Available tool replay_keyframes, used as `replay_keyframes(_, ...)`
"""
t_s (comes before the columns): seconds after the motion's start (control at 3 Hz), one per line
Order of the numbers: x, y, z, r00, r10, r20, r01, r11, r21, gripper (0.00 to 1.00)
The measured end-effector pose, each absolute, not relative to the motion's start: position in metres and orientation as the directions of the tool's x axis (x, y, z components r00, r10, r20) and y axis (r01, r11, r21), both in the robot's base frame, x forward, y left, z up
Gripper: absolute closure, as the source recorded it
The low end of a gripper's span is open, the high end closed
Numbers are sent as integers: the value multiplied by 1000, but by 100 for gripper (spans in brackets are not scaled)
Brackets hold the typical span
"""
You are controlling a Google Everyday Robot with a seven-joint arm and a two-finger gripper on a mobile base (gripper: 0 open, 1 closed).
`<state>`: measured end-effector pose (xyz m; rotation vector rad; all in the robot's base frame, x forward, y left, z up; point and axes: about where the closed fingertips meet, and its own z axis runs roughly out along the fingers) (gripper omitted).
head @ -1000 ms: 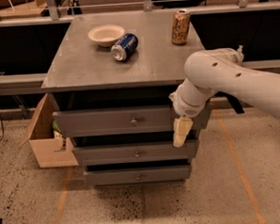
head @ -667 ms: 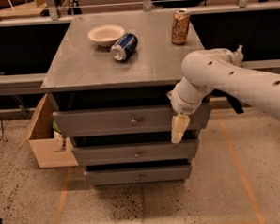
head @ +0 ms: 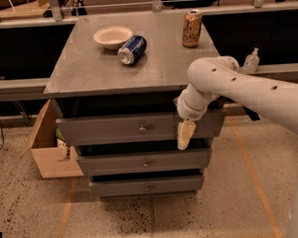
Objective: Open top drawer
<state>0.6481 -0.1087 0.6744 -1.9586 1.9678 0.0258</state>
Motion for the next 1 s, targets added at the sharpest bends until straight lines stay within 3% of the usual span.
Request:
replay_keyframes(0.67, 661, -97, 657, 103, -948, -303, -969, -26, -246, 40)
replay_keyframes(1.0, 635, -91, 670, 129, -943, -308, -977, -68, -203, 72)
